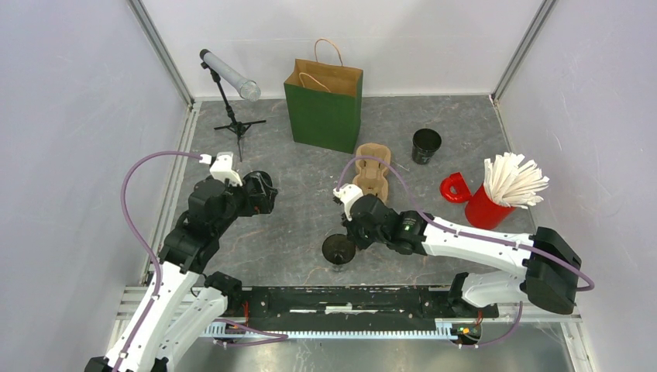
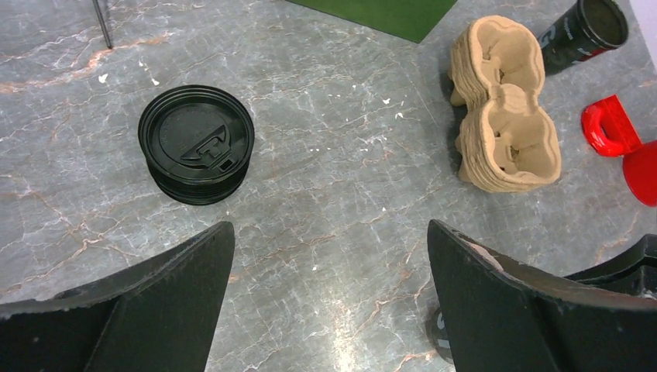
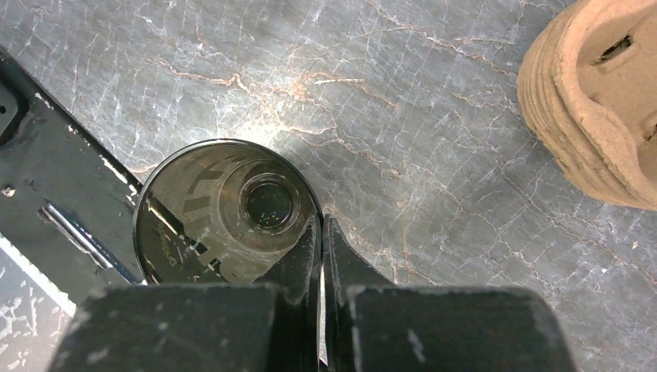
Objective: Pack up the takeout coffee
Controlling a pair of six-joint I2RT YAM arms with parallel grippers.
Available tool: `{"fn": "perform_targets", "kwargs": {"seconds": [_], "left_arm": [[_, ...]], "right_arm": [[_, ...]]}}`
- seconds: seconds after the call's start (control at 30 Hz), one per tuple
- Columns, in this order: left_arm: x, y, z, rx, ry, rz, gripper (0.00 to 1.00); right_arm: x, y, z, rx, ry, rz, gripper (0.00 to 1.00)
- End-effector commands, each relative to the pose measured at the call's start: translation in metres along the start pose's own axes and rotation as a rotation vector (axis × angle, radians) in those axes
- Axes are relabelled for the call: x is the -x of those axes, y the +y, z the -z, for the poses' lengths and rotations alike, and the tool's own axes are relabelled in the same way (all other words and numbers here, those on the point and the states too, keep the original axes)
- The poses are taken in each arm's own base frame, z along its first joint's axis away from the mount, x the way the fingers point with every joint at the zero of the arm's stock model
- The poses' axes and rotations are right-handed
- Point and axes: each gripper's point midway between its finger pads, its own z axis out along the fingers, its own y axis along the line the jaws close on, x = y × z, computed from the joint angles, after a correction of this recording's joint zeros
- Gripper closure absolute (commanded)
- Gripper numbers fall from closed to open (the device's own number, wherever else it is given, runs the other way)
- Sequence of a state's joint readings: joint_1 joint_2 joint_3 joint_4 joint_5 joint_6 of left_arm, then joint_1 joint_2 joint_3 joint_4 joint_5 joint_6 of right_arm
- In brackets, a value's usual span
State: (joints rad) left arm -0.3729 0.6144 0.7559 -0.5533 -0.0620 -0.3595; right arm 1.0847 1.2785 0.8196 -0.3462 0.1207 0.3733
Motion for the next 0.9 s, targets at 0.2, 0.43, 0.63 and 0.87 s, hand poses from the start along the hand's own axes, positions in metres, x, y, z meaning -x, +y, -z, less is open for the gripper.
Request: {"fn": "perform_targets", "kwargs": {"seconds": [0.2,0.43,0.63,0.87], "left_arm": [[-0.001,0.018,-0.008,0.133,0.017,0.071,0.01],[-0.005,0.046,-0.018,0.327,0.097,0.099,0.06],[0.005,0.090,-0.032,0.459,0.101,0.228,0.15],[0.006,0.136,-0.061,0.517,0.151,0.346,0.27]], "right_arm": [[0.033,0.007,0.004,0.000,-0.083,-0.005,0.78],[0.064,0.004,0.031,-0.008,-0.181,0.060,0.55],[0.076,0.006,0.060,0.058,-0.345,0.158,0.37],[0.086,-0.003,0.087,0.047,-0.515,0.196,0.03]]}}
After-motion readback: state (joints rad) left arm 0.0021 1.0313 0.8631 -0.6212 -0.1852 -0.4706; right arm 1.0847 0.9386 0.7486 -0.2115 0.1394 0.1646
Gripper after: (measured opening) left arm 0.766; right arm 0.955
